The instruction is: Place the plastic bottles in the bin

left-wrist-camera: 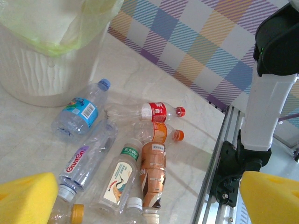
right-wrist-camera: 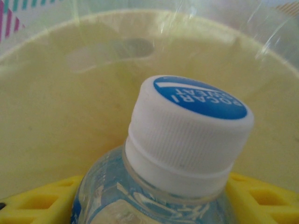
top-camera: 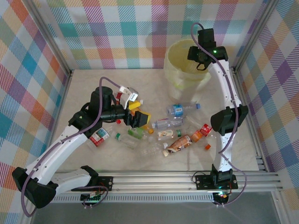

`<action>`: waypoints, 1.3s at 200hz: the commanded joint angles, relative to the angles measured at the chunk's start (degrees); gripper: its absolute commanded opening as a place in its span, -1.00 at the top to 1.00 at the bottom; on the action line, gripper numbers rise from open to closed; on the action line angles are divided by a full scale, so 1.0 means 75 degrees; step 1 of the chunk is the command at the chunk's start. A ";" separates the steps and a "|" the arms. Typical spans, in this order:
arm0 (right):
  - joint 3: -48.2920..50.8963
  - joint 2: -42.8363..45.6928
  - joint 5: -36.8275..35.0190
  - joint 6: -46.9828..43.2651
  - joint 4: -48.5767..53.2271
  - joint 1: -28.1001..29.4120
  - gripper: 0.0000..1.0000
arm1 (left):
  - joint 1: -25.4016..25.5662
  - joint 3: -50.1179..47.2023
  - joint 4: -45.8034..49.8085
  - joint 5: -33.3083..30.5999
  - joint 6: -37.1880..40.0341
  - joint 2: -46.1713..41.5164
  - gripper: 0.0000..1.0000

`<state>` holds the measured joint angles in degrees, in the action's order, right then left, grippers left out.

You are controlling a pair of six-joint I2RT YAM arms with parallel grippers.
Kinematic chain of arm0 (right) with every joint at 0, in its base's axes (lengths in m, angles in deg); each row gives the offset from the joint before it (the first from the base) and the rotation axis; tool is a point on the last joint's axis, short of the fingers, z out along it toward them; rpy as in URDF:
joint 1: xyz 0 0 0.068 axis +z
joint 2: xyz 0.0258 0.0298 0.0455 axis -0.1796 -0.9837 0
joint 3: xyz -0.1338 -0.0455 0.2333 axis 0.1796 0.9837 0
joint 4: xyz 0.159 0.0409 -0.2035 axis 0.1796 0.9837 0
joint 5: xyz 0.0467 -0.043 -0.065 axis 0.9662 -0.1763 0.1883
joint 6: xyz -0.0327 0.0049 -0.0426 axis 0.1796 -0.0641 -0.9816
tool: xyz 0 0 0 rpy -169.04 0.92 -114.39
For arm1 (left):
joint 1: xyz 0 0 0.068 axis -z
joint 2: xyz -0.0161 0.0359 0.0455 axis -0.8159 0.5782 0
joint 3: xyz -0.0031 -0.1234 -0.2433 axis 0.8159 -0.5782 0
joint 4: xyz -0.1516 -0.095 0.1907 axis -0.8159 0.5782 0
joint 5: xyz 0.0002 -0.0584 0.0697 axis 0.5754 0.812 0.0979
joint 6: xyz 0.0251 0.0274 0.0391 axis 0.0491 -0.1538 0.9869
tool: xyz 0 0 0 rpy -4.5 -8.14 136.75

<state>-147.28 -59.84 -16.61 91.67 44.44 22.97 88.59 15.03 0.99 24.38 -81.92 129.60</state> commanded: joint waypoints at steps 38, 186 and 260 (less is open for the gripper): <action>-0.0145 -0.0412 0.0519 0.0013 0.0795 -0.0078 -0.20 | 0.0072 0.0147 0.0140 -0.0038 0.0123 0.0078 -1.00; -0.0552 -0.0214 0.0433 0.0118 0.1061 -0.0113 -0.59 | 0.0072 0.0206 0.0204 0.0039 0.0115 0.0101 -1.00; -0.0550 0.0378 0.0831 -0.0214 0.0780 -0.0078 -0.70 | 0.0072 0.0206 0.0182 0.0099 0.0095 0.0075 -1.00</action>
<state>-150.10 -61.72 -12.13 91.78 51.43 22.40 88.59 15.12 2.30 24.45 -81.77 130.50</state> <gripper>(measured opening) 0.848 0.997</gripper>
